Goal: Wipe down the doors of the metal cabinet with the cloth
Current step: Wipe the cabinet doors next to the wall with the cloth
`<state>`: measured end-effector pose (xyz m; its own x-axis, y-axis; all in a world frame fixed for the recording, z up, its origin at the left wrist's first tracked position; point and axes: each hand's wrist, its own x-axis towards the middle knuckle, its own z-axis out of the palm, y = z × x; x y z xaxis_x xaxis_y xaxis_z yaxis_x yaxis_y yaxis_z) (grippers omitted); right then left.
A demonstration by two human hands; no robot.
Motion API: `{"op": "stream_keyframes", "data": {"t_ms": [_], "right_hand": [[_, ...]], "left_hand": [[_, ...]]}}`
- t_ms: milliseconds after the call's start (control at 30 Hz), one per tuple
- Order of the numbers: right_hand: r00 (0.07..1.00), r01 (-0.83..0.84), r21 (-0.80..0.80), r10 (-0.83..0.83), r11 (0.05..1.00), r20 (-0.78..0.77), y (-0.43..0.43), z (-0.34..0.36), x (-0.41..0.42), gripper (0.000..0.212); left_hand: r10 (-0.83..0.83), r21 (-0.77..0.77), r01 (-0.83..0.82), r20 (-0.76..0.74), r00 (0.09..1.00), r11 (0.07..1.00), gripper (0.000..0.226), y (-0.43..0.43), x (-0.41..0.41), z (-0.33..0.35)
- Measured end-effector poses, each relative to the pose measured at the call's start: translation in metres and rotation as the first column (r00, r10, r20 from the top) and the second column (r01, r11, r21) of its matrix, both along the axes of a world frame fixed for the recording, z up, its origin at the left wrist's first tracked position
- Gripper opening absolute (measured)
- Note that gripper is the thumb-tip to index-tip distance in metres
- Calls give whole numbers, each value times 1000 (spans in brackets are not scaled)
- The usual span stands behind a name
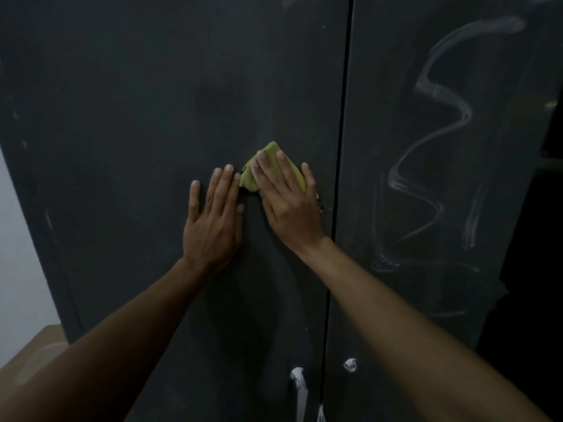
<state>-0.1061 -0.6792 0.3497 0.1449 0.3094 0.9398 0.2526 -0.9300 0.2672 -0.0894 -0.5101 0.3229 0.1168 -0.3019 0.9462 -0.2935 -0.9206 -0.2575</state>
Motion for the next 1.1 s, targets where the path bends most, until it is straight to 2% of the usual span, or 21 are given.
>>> {"op": "stream_keyframes", "data": {"t_ms": [133, 233, 367, 467, 533, 700, 867, 967, 1100], "right_hand": [[999, 16, 28, -17, 999, 49, -12, 7, 3, 46], [998, 41, 177, -50, 983, 49, -23, 3, 5, 46], [999, 40, 396, -46, 917, 5, -40, -13, 3, 47], [1000, 10, 452, -13, 892, 4, -31, -18, 1, 50], [1000, -25, 415, 22, 910, 12, -19, -12, 0, 49], [999, -46, 168, 44, 985, 16, 9, 16, -2, 50], [998, 3, -104, 3, 995, 62, 10, 59, 4, 45], [995, 52, -127, -41, 991, 92, -4, 71, 7, 45], [996, 50, 32, -52, 998, 74, -23, 71, 9, 46]], "left_hand": [[-27, 4, 27, -29, 999, 1000, 52, 3, -4, 2], [-27, 12, 27, -33, 999, 1000, 51, 5, -9, 4], [-24, 25, 24, -39, 999, 999, 50, 7, -12, 7], [-20, 19, 21, -55, 998, 1000, 51, 8, -13, 10], [-13, 17, 14, -60, 998, 1000, 51, 7, -13, 12], [-15, -5, 14, -64, 998, 1000, 51, 4, -13, 17], [-2, -9, 1, -83, 997, 1000, 52, -1, -12, 18], [9, -17, -10, -91, 996, 1000, 53, -7, -12, 21], [7, -17, -8, -65, 998, 1000, 52, -13, -13, 28]]}}
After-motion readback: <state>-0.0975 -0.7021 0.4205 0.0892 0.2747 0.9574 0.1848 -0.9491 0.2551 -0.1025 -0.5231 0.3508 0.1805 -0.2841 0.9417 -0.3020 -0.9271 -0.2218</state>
